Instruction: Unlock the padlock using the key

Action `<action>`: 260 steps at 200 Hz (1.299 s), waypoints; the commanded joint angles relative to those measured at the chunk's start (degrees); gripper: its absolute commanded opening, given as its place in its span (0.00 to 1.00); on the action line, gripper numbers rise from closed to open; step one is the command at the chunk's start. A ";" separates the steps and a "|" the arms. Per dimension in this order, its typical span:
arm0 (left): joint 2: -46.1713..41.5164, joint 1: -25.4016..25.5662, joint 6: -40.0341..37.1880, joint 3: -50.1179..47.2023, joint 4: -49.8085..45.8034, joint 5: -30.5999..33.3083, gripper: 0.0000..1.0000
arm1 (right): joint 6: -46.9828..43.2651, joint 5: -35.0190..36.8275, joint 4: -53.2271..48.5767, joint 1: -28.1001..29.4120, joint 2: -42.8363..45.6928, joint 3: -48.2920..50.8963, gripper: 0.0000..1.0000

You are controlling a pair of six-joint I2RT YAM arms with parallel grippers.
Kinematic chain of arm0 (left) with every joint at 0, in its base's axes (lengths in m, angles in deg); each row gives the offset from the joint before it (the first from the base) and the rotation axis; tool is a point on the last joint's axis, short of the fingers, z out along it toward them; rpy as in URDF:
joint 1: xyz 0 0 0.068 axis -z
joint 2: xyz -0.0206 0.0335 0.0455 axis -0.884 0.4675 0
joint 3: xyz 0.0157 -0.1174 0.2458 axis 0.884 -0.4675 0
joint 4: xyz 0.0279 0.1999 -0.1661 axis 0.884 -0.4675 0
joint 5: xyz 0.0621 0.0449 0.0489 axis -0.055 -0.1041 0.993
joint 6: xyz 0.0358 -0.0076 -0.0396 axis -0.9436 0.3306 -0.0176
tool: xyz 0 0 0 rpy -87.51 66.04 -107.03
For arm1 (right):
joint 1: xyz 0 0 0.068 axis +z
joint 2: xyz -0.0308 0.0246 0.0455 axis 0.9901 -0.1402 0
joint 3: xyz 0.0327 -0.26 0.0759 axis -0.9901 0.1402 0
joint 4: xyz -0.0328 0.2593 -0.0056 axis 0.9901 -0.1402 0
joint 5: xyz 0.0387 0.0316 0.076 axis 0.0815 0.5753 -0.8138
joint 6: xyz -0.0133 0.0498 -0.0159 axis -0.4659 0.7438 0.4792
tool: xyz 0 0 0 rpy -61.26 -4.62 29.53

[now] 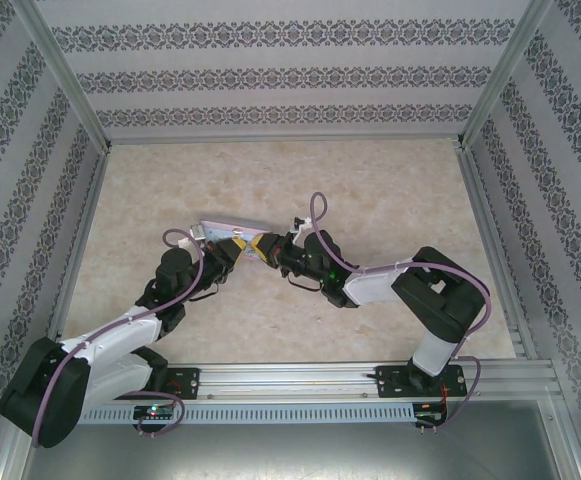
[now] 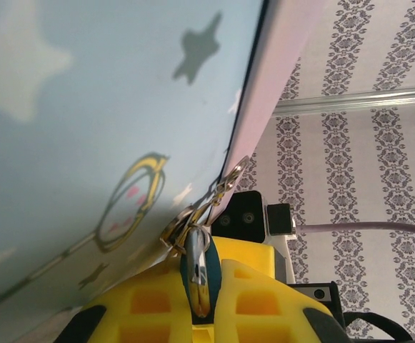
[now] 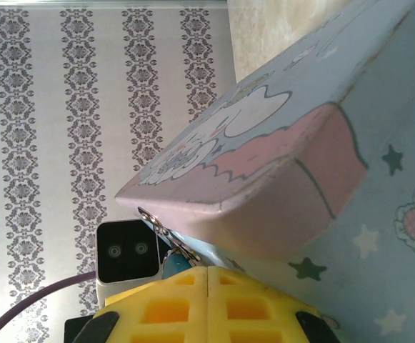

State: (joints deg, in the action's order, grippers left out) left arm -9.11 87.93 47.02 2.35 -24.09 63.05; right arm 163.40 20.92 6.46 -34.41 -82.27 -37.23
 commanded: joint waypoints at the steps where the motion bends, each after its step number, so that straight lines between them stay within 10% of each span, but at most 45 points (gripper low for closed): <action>1: -1.23 1.47 -0.57 1.15 10.05 -5.56 0.00 | 0.58 0.14 -1.98 1.60 -1.74 -1.42 0.00; 198: 1.96 2.00 1.28 -3.18 10.31 3.06 0.00 | 2.61 -1.07 -1.66 5.82 -8.33 -14.90 0.00; 260: -8.17 1.79 -1.44 -5.89 -0.39 6.16 0.00 | -2.33 5.03 -4.88 5.73 -3.03 -9.36 0.38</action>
State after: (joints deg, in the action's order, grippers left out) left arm -12.78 87.93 47.69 -2.15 -23.70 74.07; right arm 163.80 25.10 0.28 -30.24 -89.31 -48.53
